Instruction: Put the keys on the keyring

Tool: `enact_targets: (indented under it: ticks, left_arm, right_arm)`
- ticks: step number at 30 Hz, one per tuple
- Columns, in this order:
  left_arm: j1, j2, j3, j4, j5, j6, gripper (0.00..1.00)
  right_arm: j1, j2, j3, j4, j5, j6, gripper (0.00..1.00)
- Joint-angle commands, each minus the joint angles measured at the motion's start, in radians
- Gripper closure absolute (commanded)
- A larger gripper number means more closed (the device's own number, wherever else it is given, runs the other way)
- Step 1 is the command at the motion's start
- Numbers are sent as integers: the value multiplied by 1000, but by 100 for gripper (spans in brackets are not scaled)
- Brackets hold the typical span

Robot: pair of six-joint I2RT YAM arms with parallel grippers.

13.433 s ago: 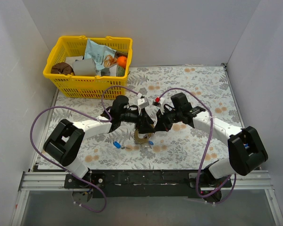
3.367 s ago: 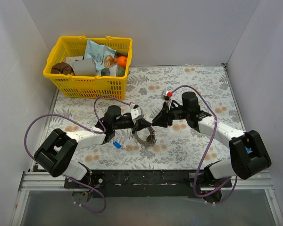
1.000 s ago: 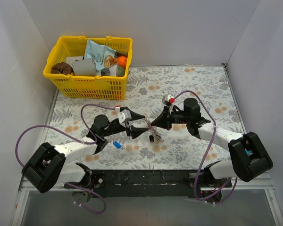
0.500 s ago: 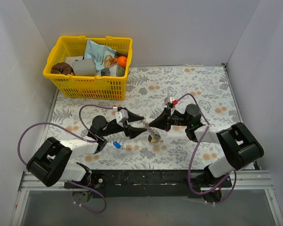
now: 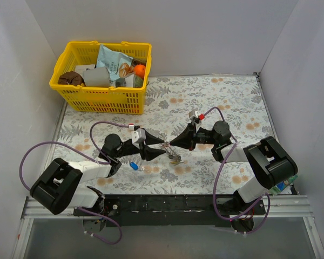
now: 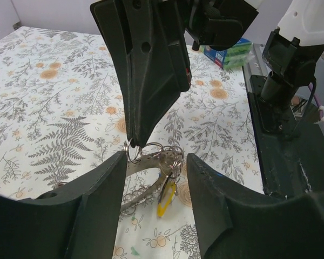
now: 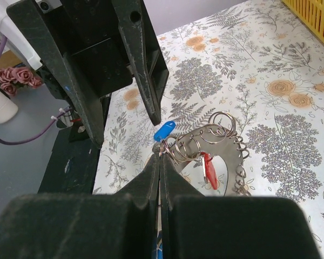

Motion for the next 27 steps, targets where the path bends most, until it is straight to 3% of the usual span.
enact_targets:
  ticks: [1,27]
  left_arm:
    - [8,9,0,11,49,9,53]
    - [6,109,48,77,111,-40,51]
  right_arm:
    - [1,-24,-4,122,-15,4,99]
    - [1,-49,-10,94,-20,-12,99]
